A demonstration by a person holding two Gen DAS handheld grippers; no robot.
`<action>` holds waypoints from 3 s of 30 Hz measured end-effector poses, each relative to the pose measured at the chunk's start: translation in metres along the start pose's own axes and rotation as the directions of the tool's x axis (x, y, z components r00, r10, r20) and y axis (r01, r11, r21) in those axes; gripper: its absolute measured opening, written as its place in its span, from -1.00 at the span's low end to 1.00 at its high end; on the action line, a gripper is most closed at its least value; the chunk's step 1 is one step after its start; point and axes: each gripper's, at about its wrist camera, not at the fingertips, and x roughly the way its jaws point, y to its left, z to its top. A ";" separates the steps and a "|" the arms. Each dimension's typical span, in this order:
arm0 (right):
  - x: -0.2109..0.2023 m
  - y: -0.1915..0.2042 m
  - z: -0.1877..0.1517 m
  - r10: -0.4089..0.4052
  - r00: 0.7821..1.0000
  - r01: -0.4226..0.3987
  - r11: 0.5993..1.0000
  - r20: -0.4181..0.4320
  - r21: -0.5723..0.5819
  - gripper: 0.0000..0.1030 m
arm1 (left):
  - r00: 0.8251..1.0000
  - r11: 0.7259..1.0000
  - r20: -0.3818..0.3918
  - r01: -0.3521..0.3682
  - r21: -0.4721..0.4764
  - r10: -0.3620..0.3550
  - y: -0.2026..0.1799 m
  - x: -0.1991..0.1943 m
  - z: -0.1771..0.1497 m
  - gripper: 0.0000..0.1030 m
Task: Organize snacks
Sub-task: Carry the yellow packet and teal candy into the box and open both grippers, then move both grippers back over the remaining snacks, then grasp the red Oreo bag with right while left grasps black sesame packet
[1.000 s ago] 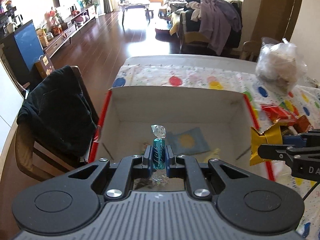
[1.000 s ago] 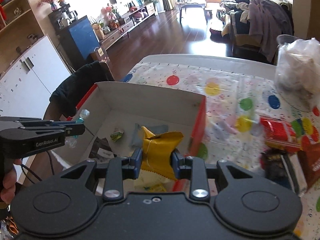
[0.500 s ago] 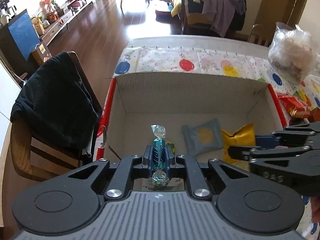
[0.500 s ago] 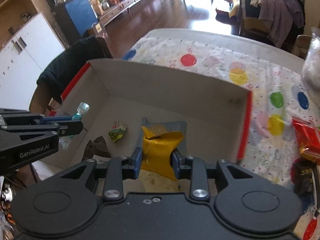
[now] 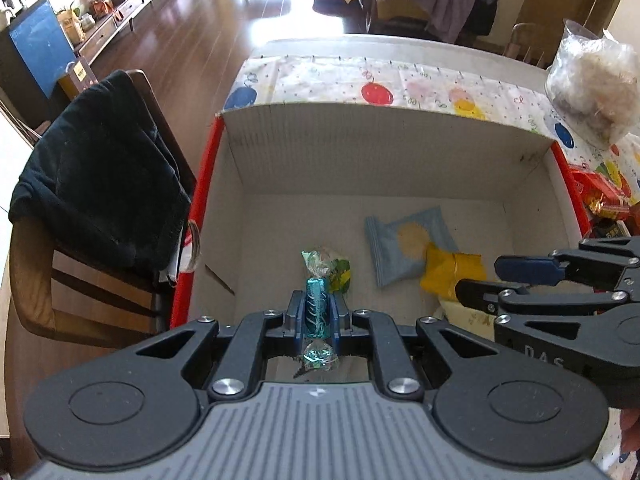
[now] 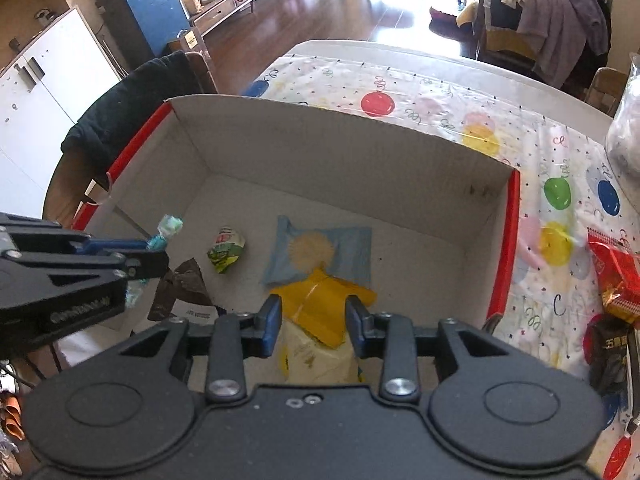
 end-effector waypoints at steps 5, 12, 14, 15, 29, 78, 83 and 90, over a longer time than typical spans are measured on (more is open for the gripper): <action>-0.009 0.001 -0.002 0.008 1.000 -0.008 1.000 0.014 0.001 -0.17 | 1.000 1.000 0.005 0.008 -0.005 -0.008 -0.001 -0.001 -0.004 -0.76; -0.027 0.002 -0.007 0.013 0.999 -0.013 1.000 0.041 0.000 -0.03 | 0.999 0.999 0.030 0.026 -0.027 -0.025 -0.002 -0.012 -0.010 -0.61; -0.034 0.002 -0.009 0.014 0.998 -0.014 1.000 0.056 -0.002 0.01 | 0.999 0.999 0.042 0.026 -0.022 -0.025 -0.003 -0.016 -0.011 -0.50; -0.037 0.002 -0.010 0.014 0.998 -0.014 1.000 0.063 -0.002 0.02 | 0.998 1.000 0.050 0.025 -0.019 -0.024 -0.005 -0.019 -0.012 -0.47; -0.091 -0.011 -0.025 0.038 0.983 -0.039 0.999 0.179 0.003 0.26 | 0.980 0.999 0.189 0.051 0.021 -0.054 -0.027 -0.064 -0.024 0.25; -0.152 -0.317 -0.137 -0.074 0.980 0.064 0.996 0.184 0.060 1.00 | 0.970 0.981 0.160 0.174 0.083 -0.185 -0.316 -0.027 -0.012 0.62; -0.132 -0.333 -0.126 -0.083 0.984 0.080 0.996 0.159 0.027 0.99 | 0.981 0.988 0.125 0.146 0.051 -0.151 -0.331 -0.002 0.002 0.62; -0.104 -0.345 -0.109 -0.084 0.988 0.087 0.996 0.128 -0.023 0.94 | 0.990 0.990 0.047 0.135 -0.029 -0.133 -0.340 0.032 0.023 0.62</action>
